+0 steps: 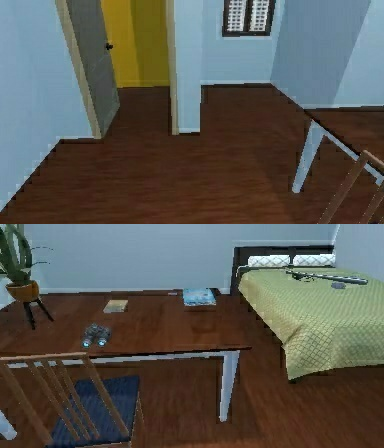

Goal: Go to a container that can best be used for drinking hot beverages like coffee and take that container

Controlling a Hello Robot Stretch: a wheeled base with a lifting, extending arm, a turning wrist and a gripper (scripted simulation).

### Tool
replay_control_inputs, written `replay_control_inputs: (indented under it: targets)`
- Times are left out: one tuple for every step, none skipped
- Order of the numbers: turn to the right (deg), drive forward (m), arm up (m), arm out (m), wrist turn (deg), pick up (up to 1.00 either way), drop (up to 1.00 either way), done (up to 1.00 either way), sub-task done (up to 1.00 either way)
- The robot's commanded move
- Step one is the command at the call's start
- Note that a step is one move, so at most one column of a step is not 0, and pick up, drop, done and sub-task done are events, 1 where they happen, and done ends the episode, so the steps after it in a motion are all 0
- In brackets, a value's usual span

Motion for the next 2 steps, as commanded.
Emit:
replay_control_inputs:
  targets:
    - [6.0,0.0,0.0,0.0,0.0,0.0,0.0,0.0,0.0]
    - [0.0,1.0,0.0,0.0,0.0,0.0,0.0,0.0,0.0]
